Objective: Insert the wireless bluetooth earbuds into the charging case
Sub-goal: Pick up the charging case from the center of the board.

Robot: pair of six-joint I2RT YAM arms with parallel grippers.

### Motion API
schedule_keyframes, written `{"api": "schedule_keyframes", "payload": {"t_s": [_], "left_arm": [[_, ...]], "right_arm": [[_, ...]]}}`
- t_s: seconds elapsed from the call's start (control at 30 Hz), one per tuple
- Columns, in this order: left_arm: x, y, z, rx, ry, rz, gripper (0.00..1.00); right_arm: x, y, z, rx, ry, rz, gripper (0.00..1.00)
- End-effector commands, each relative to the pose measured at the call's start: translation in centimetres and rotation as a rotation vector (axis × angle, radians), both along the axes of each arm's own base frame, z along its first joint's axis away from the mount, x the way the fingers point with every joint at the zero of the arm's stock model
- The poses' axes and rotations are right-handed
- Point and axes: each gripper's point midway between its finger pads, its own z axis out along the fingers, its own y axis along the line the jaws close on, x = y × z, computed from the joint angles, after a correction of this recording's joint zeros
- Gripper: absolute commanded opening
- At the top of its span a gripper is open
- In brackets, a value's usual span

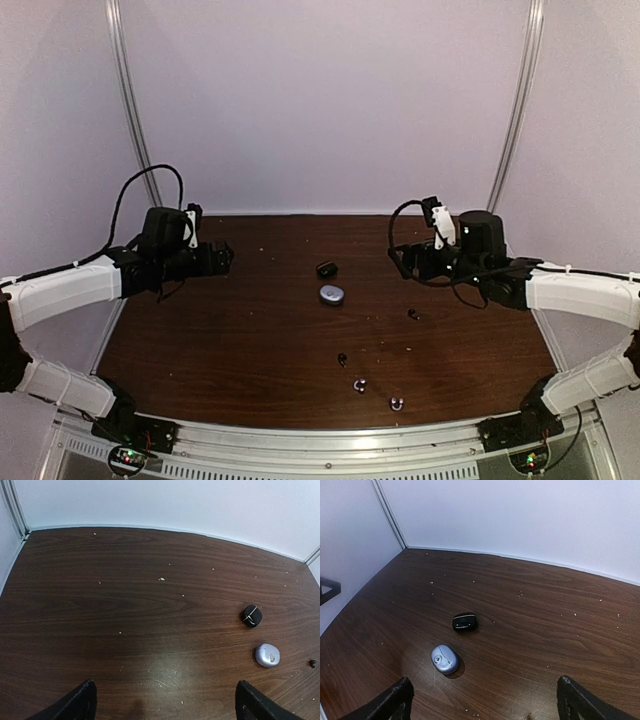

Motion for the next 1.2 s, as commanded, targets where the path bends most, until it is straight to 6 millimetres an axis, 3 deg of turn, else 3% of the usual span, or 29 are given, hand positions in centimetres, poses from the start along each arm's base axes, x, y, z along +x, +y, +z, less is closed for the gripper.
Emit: {"api": "schedule_keyframes", "payload": {"t_s": [0.0, 0.13, 0.23, 0.47, 0.6, 0.8, 1.0, 1.17], "left_arm": [[-0.1, -0.7, 1.7, 0.006, -0.054, -0.051, 0.98], [-0.7, -1.9, 2.6, -0.018, -0.088, -0.139, 0.98], [-1.2, -2.5, 3.1, -0.038, -0.116, -0.186, 0.98], [-2.3, -4.0, 3.6, -0.073, -0.129, -0.292, 0.98], [-2.8, -4.2, 3.7, -0.077, -0.131, -0.321, 0.98], [-3.4, -4.7, 3.5, -0.083, -0.127, -0.36, 0.98], [-3.5, -5.3, 3.3, -0.096, -0.127, -0.396, 0.98], [-3.6, -5.8, 2.9, -0.101, -0.119, -0.423, 0.98]], "right_arm": [[0.0, 1.5, 1.3, -0.047, -0.032, 0.082, 1.0], [0.9, 2.7, 1.4, -0.107, -0.049, 0.133, 1.0], [1.9, 4.0, 0.2, -0.167, -0.044, 0.18, 1.0], [3.5, 7.9, -3.7, -0.213, 0.015, 0.332, 1.0], [4.1, 10.5, -7.1, -0.236, 0.099, 0.421, 1.0], [3.7, 13.6, -10.5, -0.301, 0.158, 0.536, 0.98], [3.4, 14.4, -14.4, -0.408, 0.217, 0.616, 0.89], [3.3, 14.6, -15.7, -0.434, 0.225, 0.642, 0.86]]}}
